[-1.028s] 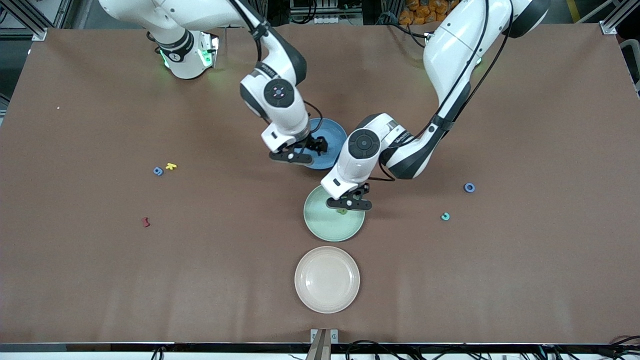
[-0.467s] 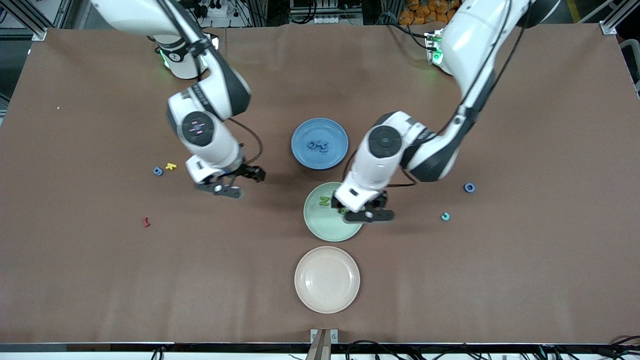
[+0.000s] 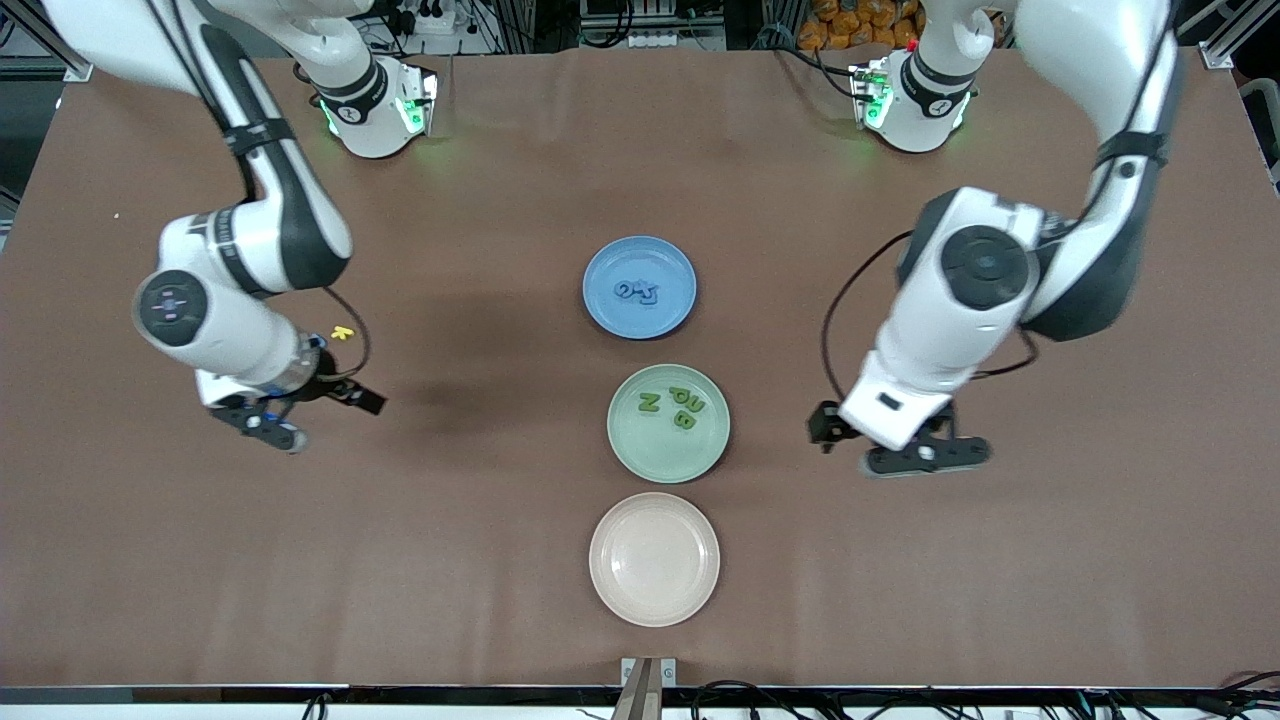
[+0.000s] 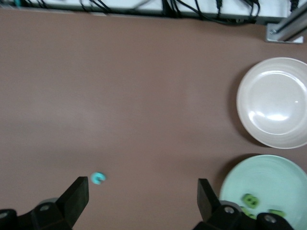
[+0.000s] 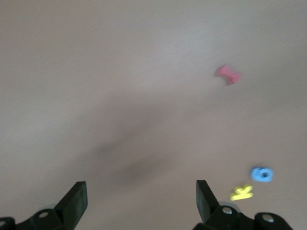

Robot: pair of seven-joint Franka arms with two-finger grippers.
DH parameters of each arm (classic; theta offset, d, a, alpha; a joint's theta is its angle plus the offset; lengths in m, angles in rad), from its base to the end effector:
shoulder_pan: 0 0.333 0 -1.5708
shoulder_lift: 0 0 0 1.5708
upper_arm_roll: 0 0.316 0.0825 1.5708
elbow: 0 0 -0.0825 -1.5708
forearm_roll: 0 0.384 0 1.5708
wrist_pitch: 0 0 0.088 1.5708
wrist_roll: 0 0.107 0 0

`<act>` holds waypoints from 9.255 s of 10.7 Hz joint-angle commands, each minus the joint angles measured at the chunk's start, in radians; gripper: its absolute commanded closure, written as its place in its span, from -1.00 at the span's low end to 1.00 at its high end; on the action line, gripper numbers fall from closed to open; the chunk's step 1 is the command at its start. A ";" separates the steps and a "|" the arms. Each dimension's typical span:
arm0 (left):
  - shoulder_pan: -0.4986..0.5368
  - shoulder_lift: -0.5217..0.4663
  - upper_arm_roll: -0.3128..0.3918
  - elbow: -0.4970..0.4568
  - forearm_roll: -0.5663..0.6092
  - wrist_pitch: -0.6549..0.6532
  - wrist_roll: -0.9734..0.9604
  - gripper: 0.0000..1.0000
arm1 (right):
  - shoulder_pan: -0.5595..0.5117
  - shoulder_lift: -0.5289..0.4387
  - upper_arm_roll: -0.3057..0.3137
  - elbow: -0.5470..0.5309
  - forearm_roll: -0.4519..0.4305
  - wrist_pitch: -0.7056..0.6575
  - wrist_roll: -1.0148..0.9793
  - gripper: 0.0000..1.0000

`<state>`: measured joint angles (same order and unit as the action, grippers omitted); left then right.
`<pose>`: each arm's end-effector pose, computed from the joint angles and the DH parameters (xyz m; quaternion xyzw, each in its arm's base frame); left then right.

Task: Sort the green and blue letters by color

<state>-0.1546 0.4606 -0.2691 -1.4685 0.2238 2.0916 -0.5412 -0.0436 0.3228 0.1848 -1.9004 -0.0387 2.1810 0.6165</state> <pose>0.6603 -0.2510 0.4399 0.9945 0.0303 0.0999 0.0028 0.6120 0.0798 0.3314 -0.9733 0.2283 0.0219 0.0059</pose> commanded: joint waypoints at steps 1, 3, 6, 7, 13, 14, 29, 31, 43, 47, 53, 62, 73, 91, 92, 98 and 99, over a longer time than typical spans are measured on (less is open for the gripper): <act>0.105 -0.123 -0.019 -0.035 -0.011 -0.109 0.136 -1.00 | -0.143 -0.045 0.015 -0.061 -0.009 0.019 0.026 -1.00; 0.132 -0.189 -0.010 -0.029 -0.056 -0.198 0.145 -1.00 | -0.234 -0.100 0.010 -0.173 -0.009 0.110 0.034 -1.00; 0.207 -0.279 -0.013 -0.029 -0.115 -0.306 0.229 -1.00 | -0.280 -0.108 0.010 -0.313 -0.009 0.282 0.038 -1.00; 0.248 -0.290 -0.013 -0.029 -0.170 -0.346 0.310 -1.00 | -0.294 -0.110 0.009 -0.348 -0.009 0.321 0.040 -1.00; 0.206 -0.414 0.062 -0.061 -0.201 -0.409 0.406 -1.00 | -0.306 -0.107 0.010 -0.508 -0.004 0.410 0.069 -1.00; 0.176 -0.431 0.109 -0.070 -0.204 -0.424 0.424 -1.00 | -0.306 -0.104 0.010 -0.531 -0.004 0.419 0.074 -1.00; 0.185 -0.454 0.106 -0.105 -0.244 -0.430 0.435 -1.00 | -0.305 -0.018 0.010 -0.568 -0.004 0.485 0.068 0.09; 0.194 -0.454 0.106 -0.104 -0.247 -0.414 0.437 -1.00 | -0.305 -0.015 0.010 -0.566 -0.006 0.484 0.068 0.16; 0.187 -0.459 0.105 -0.110 -0.233 -0.415 0.435 -1.00 | -0.155 -0.093 0.016 -0.351 -0.003 0.252 0.002 0.76; 0.187 -0.454 0.105 -0.107 -0.230 -0.413 0.438 -1.00 | 0.107 -0.107 0.015 -0.332 0.000 0.253 0.074 0.76; 0.193 -0.451 0.105 -0.108 -0.230 -0.413 0.440 -1.00 | 0.476 -0.009 0.015 -0.183 -0.010 0.255 0.072 0.75; 0.195 -0.442 0.106 -0.108 -0.230 -0.412 0.446 -1.00 | 0.716 0.188 0.021 -0.014 -0.059 0.250 0.117 -1.00; 0.195 -0.434 0.106 -0.110 -0.201 -0.410 0.446 -1.00 | 0.178 0.041 0.016 -0.009 -0.070 0.071 -0.199 -1.00; 0.118 -0.491 0.232 -0.107 -0.202 -0.486 0.458 -1.00 | -0.073 -0.353 -0.152 0.423 0.031 -0.612 -0.360 -1.00; 0.125 -0.494 0.232 -0.105 -0.202 -0.486 0.468 -1.00 | -0.068 -0.360 -0.184 0.423 0.036 -0.635 -0.412 -1.00; 0.125 -0.482 0.228 -0.066 -0.212 -0.486 0.481 -1.00 | -0.029 -0.344 -0.197 0.399 0.030 -0.665 -0.419 -1.00; 0.130 -0.482 0.232 -0.064 -0.216 -0.486 0.484 -1.00 | -0.024 -0.344 -0.196 0.393 0.030 -0.665 -0.428 -1.00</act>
<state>-0.0205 -0.0229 -0.0475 -1.5527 0.0071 1.6171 -0.0633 -0.0828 -0.0193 -0.0063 -1.4903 -0.0203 1.5193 0.2016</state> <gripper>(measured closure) 0.000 0.000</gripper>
